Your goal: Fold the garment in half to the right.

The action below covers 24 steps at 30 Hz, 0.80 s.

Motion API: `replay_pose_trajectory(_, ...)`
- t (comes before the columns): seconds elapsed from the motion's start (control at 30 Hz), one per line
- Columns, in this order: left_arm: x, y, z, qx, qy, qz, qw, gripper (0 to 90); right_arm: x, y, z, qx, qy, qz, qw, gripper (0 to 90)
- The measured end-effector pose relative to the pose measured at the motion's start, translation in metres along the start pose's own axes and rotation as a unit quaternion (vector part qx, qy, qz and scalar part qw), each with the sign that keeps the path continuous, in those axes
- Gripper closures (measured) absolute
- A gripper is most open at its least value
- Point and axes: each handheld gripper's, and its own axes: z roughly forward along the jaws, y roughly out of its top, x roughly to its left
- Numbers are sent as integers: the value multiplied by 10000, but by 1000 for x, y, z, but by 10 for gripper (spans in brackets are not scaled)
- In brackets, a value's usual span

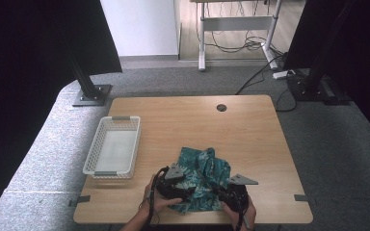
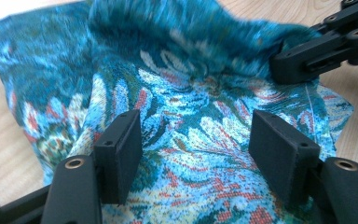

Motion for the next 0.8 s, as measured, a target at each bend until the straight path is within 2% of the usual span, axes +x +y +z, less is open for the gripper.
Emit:
replay_pose_trajectory(0.2, 1, -3, 3, 19, 28, -33, 10000, 335, -2, -4, -5, 31, -35, 49, 10000, 787)
replay_pose_trajectory(0.33, 0, -5, 5, 27, 72, -33, 10000, 333, -7, -7, -11, 50, -91, 113, 9999, 761)
replay_pose_trajectory(0.67, 1, -9, 7, -38, 72, -112, 9999, 329, -20, -14, -21, 157, -183, 261, 9994, 762)
replay_pose_trajectory(0.8, 1, -10, 7, -67, 72, -118, 9999, 323, -22, -14, -28, 102, -187, 254, 9995, 716)
